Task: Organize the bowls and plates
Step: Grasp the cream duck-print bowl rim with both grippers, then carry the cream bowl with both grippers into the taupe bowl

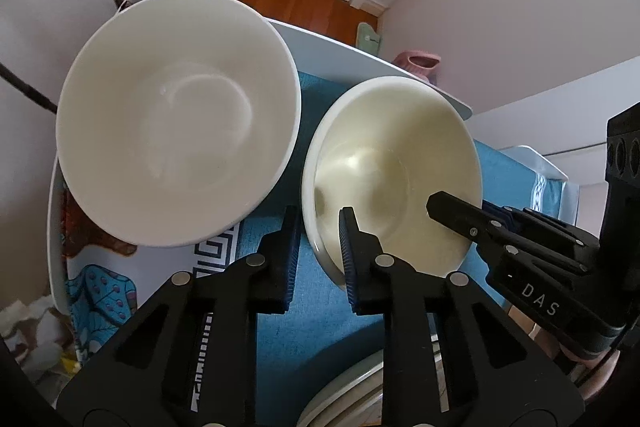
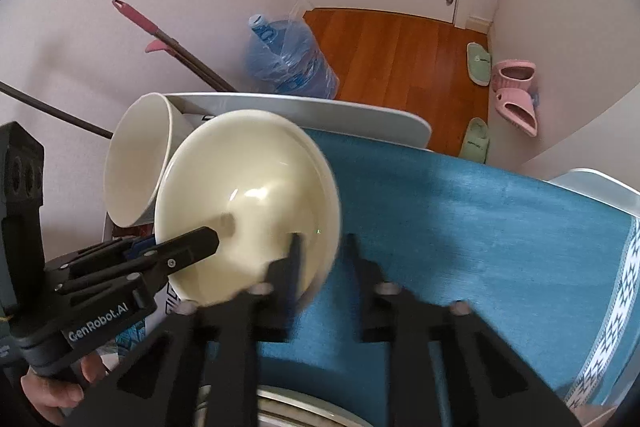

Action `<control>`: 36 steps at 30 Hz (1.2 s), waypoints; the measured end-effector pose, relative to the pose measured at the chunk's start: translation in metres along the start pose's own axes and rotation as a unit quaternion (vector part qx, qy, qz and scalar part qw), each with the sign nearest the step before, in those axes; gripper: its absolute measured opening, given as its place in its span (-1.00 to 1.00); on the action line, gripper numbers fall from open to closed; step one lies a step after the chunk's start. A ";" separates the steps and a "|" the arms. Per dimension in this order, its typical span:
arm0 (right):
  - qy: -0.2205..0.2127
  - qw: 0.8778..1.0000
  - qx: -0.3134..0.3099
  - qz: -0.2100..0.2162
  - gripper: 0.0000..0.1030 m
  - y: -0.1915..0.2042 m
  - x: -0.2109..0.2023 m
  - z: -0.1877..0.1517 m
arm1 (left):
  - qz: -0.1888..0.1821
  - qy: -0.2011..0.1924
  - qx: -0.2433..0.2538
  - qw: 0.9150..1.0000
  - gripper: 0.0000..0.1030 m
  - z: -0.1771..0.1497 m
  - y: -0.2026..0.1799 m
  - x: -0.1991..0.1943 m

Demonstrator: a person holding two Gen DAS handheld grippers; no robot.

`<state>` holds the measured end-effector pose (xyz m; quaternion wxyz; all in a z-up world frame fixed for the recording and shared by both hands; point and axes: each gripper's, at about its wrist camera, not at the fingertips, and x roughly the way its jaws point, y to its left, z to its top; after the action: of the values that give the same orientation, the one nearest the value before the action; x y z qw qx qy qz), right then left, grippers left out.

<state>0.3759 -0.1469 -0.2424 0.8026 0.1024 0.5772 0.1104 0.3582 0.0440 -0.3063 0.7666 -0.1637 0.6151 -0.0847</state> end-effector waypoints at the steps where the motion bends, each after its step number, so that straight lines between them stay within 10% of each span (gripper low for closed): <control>1: 0.000 1.000 -0.003 -0.003 -0.73 0.001 0.000 0.000 | -0.001 0.000 -0.002 1.000 -0.67 0.001 0.001 0.000; 19: -0.087 0.996 0.034 -0.015 -0.73 -0.011 -0.080 -0.034 | 0.007 -0.066 0.112 0.991 -0.67 -0.016 -0.075 -0.062; 36: -0.165 0.981 0.091 -0.047 -0.74 -0.129 -0.212 -0.178 | -0.024 -0.080 0.224 0.971 -0.67 -0.133 -0.256 -0.087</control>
<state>0.1493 -0.3262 -0.1440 0.8784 0.1649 0.4486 0.0009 0.2271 -0.1854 -0.1608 0.8283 -0.0089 0.5129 -0.2256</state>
